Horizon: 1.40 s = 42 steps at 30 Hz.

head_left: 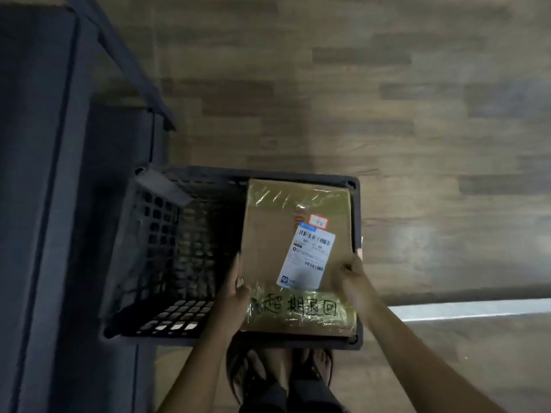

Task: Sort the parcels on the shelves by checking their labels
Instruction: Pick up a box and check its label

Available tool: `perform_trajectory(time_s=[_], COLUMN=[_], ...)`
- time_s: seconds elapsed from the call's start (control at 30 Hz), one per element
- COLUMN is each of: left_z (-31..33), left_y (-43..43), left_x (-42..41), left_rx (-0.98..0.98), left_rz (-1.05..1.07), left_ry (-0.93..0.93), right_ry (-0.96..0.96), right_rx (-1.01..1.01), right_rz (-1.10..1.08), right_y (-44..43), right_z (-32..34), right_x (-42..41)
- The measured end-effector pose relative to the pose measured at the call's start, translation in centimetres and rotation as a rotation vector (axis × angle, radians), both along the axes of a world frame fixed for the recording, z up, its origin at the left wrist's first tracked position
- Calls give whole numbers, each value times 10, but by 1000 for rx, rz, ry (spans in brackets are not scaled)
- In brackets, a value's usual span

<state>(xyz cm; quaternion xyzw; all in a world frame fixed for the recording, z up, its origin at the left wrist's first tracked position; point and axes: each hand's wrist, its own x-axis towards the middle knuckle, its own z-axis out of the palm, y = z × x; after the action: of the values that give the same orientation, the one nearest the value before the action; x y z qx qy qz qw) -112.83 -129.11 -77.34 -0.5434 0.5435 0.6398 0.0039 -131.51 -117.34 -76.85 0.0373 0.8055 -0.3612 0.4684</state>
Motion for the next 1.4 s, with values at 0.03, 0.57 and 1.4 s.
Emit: perform_trajectory(time_s=[0.03,0.57,1.4], left_z=[-13,-118,104], left_y=[2,0,-56], left_x=[-2,-8,-5], left_rx=[-10,-28,-70], left_rz=[-14,-181,0], left_ry=[-15,-241,-242], right_ry=[5,140,30], right_rx=[29,390,23], right_rz=[-10,244,311], right_y=[-2,-25,-81], right_z=[-13,-100,108], right_x=[1,43,28])
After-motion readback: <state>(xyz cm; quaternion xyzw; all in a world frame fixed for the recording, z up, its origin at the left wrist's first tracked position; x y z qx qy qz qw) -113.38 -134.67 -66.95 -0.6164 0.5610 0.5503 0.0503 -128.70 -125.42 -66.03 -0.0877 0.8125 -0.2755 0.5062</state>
